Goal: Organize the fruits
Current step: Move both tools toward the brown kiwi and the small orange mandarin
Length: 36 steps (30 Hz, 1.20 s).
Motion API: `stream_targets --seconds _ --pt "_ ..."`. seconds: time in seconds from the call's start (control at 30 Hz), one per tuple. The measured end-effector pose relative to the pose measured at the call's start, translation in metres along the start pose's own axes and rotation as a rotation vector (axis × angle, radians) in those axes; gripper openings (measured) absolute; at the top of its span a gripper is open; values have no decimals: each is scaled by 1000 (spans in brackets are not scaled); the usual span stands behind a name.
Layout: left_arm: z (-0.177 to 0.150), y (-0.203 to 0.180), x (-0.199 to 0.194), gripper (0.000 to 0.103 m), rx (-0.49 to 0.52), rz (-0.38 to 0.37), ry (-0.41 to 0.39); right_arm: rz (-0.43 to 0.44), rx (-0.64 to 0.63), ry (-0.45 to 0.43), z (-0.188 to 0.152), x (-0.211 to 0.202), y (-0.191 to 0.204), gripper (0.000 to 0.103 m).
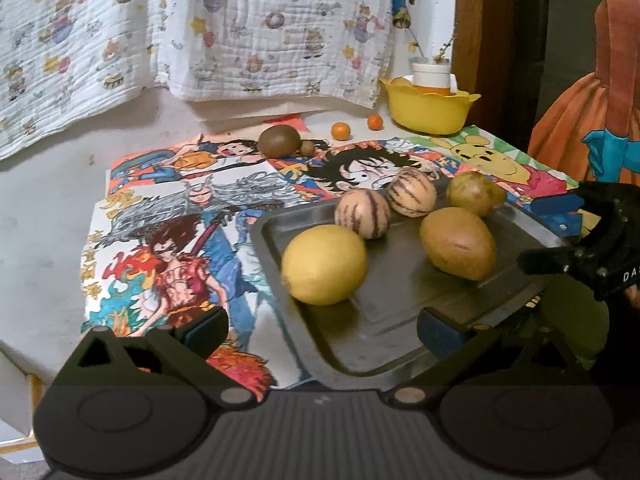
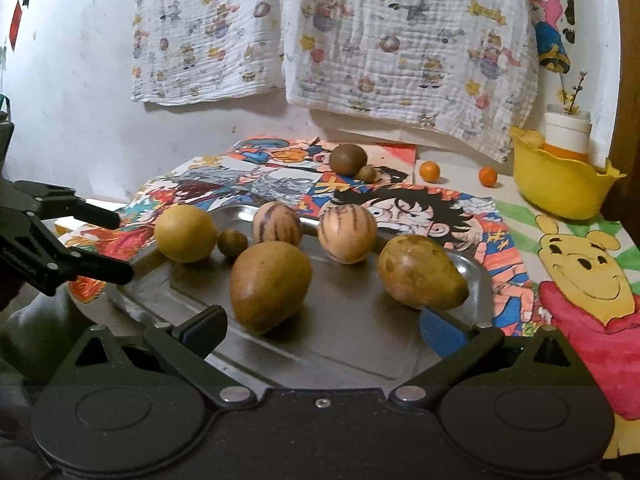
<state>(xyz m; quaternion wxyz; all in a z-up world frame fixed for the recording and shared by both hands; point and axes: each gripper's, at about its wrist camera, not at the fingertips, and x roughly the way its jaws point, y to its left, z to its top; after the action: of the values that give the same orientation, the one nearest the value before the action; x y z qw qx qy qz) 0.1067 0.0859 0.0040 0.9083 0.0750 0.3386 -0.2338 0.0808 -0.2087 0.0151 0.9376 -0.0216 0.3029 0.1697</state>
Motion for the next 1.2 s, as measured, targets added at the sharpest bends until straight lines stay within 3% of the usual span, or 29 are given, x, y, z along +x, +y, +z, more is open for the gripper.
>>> stream_targets --seconds 0.67,1.0,1.2 --pt "44 50 19 102 -140 25 -51 25 66 -15 29 33 -25 102" --pt "75 65 56 102 -153 16 -52 71 75 1 58 61 -45 102" --pt "93 73 87 102 -170 -5 -34 45 37 1 74 79 -53 102"
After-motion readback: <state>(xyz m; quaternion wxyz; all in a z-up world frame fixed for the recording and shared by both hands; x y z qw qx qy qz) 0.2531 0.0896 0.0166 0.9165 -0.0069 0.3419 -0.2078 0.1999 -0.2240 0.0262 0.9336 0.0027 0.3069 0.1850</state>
